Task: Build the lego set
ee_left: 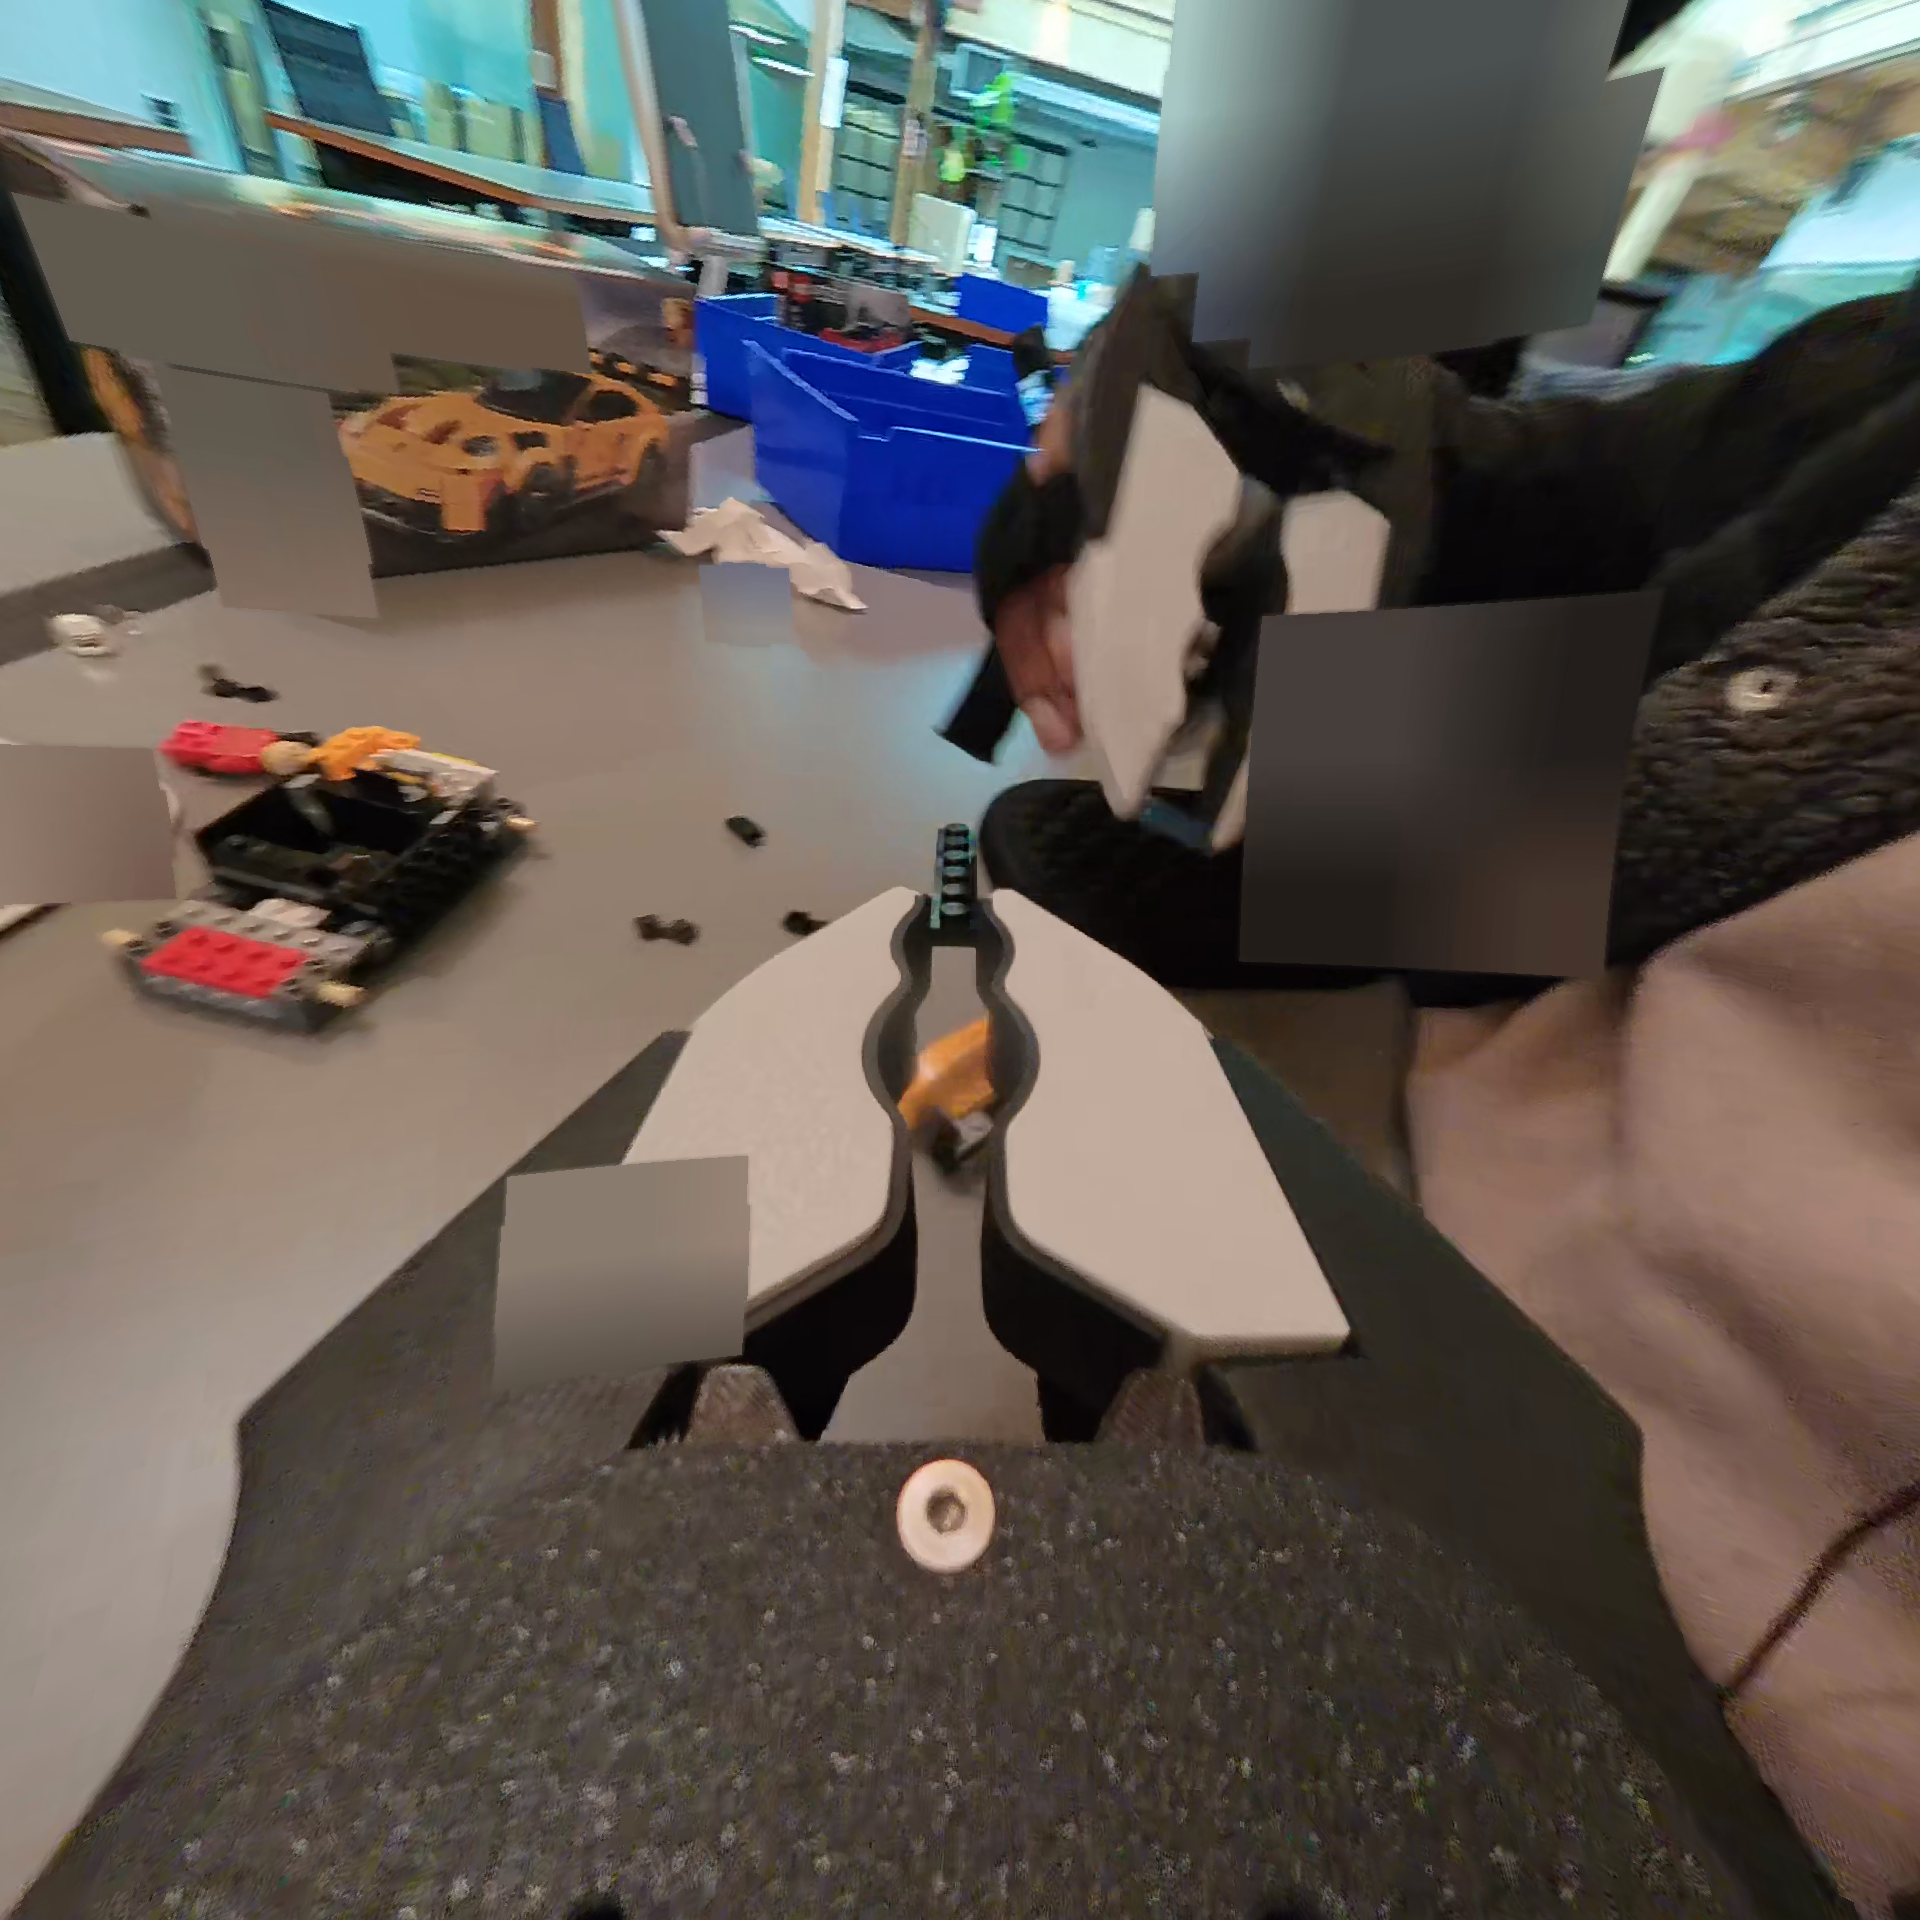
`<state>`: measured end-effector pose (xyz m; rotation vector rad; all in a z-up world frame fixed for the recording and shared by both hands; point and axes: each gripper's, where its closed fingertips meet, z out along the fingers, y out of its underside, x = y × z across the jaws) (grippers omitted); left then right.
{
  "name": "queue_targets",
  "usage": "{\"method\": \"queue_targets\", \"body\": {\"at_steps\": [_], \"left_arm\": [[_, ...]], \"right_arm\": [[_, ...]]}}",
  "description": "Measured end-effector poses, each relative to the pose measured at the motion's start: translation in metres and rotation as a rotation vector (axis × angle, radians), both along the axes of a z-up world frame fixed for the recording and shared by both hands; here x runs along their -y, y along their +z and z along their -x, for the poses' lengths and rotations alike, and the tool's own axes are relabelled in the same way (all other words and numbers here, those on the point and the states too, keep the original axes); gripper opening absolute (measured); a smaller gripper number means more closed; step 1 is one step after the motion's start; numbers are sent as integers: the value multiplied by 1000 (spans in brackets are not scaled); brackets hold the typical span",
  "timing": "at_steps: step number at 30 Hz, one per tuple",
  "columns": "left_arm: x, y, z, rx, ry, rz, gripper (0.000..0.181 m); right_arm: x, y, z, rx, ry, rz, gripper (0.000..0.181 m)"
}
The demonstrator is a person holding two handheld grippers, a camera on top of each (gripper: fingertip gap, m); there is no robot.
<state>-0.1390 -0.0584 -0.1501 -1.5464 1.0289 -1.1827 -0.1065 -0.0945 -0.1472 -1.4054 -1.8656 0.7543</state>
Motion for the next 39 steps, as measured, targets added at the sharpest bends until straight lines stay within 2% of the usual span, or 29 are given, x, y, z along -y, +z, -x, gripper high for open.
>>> {"method": "queue_targets", "body": {"at_steps": [4,8,11,14,18,22,29,35,39], "left_arm": [[15,6,-3,61,-115,70,8],[14,7,-2,69,-113,75,8],[5,8,1,63,-44,30,8],[-11,13,8,57,96,-47,8],[-29,21,16,21,313,-176,8],[-41,27,25,-26,500,-283,8],[-48,33,37,-123,661,-446,7],[-48,36,39,-182,706,-553,8],[-47,39,40,-181,717,-563,8]], "right_arm": [[-7,32,12,10,159,-6,16],[-13,30,28,78,221,-29,16],[-26,23,38,93,128,-46,16],[-45,24,43,66,-69,-9,16],[-68,29,46,-34,-346,109,16],[-79,35,55,-167,-513,224,16],[-84,38,67,-221,-597,282,16],[-88,40,72,-194,-593,290,16],[-89,42,75,-162,-586,271,16]]}}
